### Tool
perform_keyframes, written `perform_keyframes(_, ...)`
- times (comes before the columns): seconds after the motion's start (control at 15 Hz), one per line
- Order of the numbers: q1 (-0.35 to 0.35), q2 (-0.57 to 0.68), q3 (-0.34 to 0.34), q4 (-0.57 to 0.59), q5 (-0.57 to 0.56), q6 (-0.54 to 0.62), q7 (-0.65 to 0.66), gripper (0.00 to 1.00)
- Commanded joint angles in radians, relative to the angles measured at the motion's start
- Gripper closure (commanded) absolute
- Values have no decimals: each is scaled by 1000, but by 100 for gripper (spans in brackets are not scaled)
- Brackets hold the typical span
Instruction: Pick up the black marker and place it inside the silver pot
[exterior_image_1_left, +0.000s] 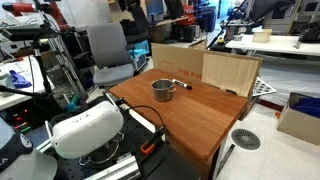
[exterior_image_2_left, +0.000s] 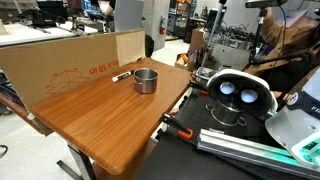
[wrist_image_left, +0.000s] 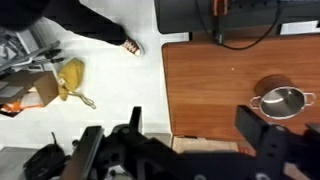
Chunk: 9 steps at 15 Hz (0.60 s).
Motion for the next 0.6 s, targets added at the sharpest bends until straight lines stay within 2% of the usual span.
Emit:
perform_keyframes(0.0, -10, 31, 26, 33, -44, 9, 21, 0)
perform_keyframes(0.53, 17, 138, 58, 136, -95, 12, 9, 0)
